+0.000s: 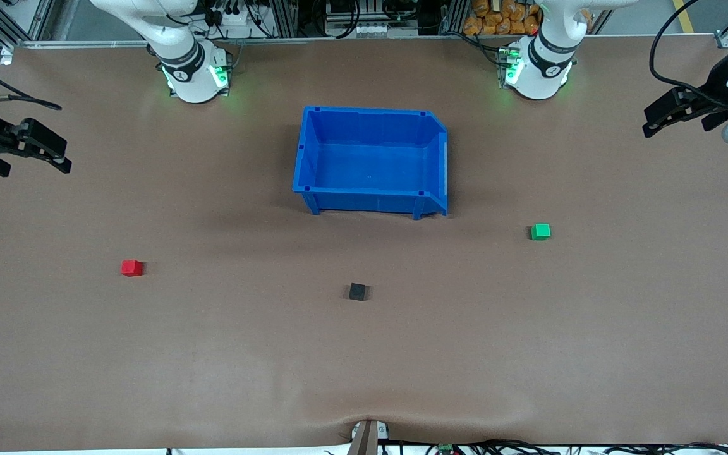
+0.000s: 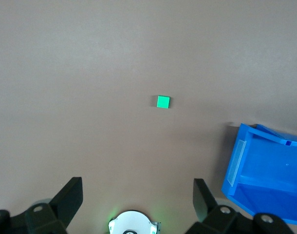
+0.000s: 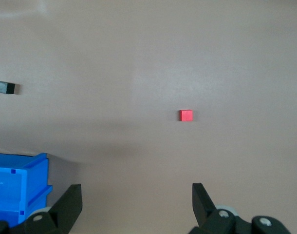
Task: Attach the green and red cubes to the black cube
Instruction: 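Reach the right gripper to the red cube and grasp it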
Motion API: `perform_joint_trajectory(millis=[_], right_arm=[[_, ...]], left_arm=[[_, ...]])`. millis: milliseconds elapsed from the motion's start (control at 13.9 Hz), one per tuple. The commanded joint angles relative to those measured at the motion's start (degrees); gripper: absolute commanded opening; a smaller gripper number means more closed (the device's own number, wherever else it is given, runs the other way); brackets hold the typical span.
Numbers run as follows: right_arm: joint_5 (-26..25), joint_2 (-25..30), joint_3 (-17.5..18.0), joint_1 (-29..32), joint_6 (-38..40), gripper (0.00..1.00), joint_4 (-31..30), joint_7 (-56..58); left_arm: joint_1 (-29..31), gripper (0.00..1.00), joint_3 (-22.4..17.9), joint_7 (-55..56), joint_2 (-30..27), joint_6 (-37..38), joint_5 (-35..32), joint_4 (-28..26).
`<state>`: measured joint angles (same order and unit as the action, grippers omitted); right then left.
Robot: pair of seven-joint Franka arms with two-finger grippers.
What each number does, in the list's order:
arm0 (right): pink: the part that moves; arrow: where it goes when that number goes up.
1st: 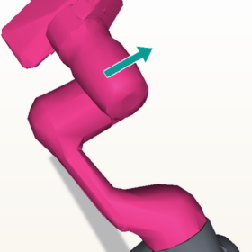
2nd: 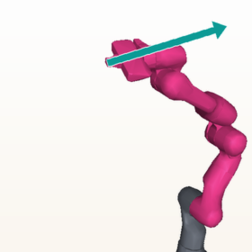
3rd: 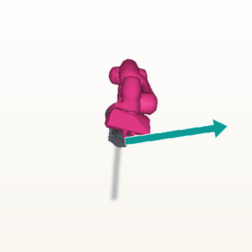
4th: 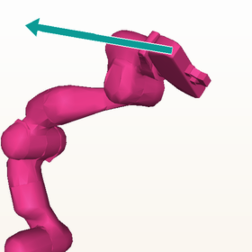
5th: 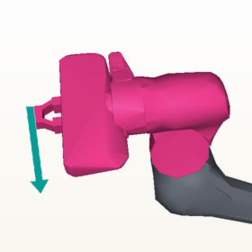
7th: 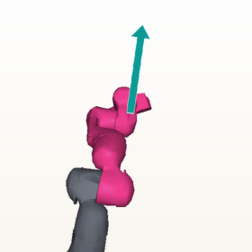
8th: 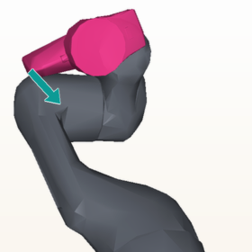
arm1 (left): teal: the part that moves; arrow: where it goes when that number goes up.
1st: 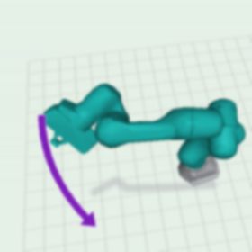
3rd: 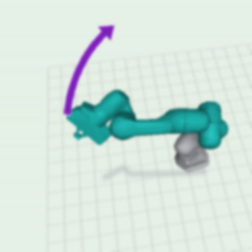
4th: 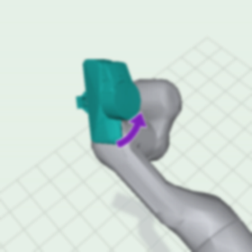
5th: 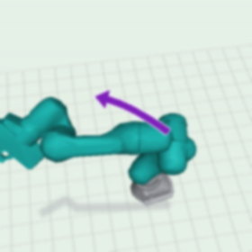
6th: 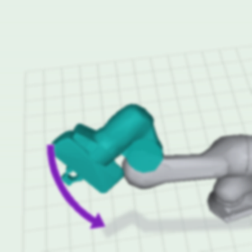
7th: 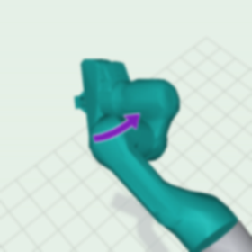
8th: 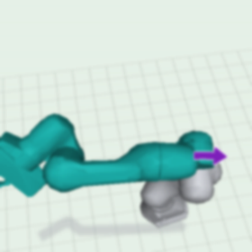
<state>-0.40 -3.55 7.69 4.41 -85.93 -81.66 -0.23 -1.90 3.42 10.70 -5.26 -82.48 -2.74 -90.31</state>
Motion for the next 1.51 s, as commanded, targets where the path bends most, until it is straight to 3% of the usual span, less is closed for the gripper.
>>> perform_joint_trajectory(millis=[0, 288, 721, 937, 1441], right_arm=[[-0.8, -5.2, 0.5, 1.5, -0.1, 1.0, 3.3, 1.1], [-1.3, -10.7, 0.5, 3.4, -9.3, 1.0, 3.1, 1.2], [-1.4, -28.8, 0.1, 6.1, -17.8, 1.0, 3.8, 1.6], [-3.2, -37.9, 0.1, 6.8, -31.3, 1.0, 5.5, 5.8], [-3.1, -42.9, -0.2, 12.4, -30.4, 1.0, 1.5, 9.9]], left_arm=[[1.1, 1.0, 0.0, -0.5, 0.4, 1.2, -0.3, 0.7], [1.5, 1.0, 0.3, -0.5, 0.9, 1.3, -0.2, 0.5], [1.6, 1.0, 0.3, -0.4, 0.7, 2.9, -0.1, 0.1], [1.6, 1.0, 0.1, -0.3, 0.8, 2.9, -0.1, -0.7], [1.6, 1.0, 0.1, 0.3, 1.2, 0.0, -0.3, -4.1]])
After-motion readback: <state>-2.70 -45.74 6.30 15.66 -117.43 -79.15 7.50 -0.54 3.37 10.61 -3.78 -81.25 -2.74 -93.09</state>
